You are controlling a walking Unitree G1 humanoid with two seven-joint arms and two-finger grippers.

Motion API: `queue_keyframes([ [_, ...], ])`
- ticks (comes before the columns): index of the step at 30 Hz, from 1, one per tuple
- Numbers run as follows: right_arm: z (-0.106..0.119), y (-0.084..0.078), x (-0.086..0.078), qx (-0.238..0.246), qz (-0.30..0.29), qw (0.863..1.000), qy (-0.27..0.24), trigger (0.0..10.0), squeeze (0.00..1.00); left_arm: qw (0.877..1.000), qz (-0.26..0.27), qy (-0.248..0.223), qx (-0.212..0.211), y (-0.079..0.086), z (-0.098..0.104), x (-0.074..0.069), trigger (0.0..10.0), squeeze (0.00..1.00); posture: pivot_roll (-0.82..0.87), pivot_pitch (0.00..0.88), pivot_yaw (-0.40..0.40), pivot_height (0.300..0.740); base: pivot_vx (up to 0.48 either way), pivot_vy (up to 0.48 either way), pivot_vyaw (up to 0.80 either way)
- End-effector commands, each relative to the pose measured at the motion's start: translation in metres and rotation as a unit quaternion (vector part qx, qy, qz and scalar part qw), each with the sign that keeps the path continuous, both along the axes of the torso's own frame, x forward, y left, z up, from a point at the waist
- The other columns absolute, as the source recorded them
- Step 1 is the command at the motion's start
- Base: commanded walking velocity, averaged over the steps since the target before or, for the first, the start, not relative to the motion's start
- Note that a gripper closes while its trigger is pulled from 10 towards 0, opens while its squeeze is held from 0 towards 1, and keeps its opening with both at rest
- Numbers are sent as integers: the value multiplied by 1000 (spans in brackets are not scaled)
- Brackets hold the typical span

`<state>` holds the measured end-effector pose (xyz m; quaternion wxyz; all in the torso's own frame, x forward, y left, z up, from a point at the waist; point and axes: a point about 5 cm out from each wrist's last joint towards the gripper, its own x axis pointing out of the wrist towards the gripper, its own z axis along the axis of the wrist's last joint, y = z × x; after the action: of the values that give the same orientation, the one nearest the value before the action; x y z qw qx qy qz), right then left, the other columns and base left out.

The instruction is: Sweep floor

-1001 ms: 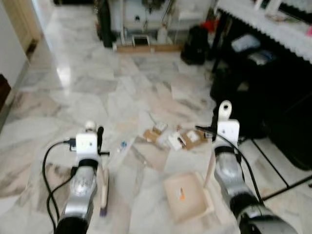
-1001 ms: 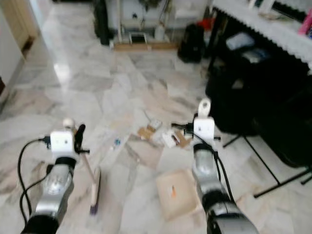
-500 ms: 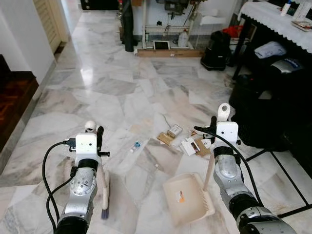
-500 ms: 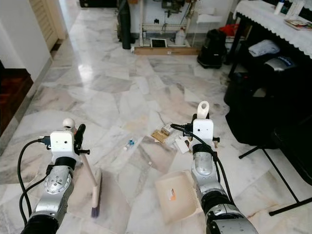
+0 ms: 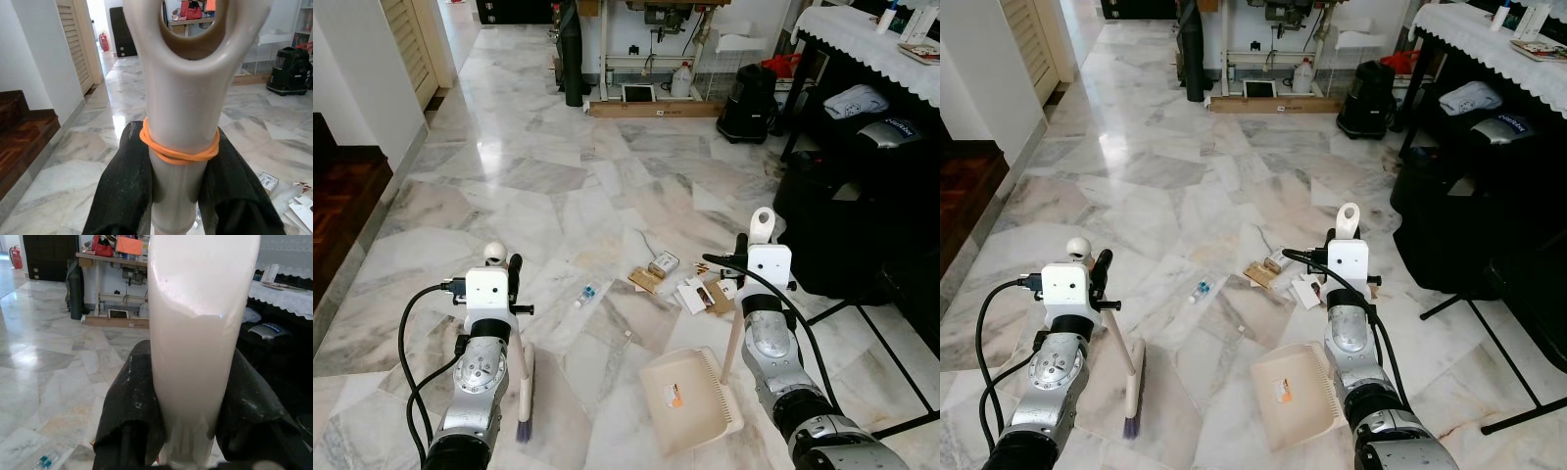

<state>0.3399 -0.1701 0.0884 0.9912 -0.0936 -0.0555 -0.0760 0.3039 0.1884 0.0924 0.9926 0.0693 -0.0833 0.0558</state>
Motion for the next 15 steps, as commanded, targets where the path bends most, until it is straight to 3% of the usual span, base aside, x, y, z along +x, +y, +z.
queue_keyframes([
  [1,12,0,5,-3,6,1000,-27,10000,0,1000,-1,-16,-4,-2,6,2,10000,0,107,0,-39,740,270,0,0],
  [11,11,1,4,0,5,1000,-24,10000,0,1000,0,-16,-4,-1,6,1,10000,0,106,0,-37,740,286,0,0],
  [15,7,-5,3,48,-22,999,-14,10000,0,1000,-1,-15,-3,0,6,1,10000,0,107,0,-34,740,287,0,0],
])
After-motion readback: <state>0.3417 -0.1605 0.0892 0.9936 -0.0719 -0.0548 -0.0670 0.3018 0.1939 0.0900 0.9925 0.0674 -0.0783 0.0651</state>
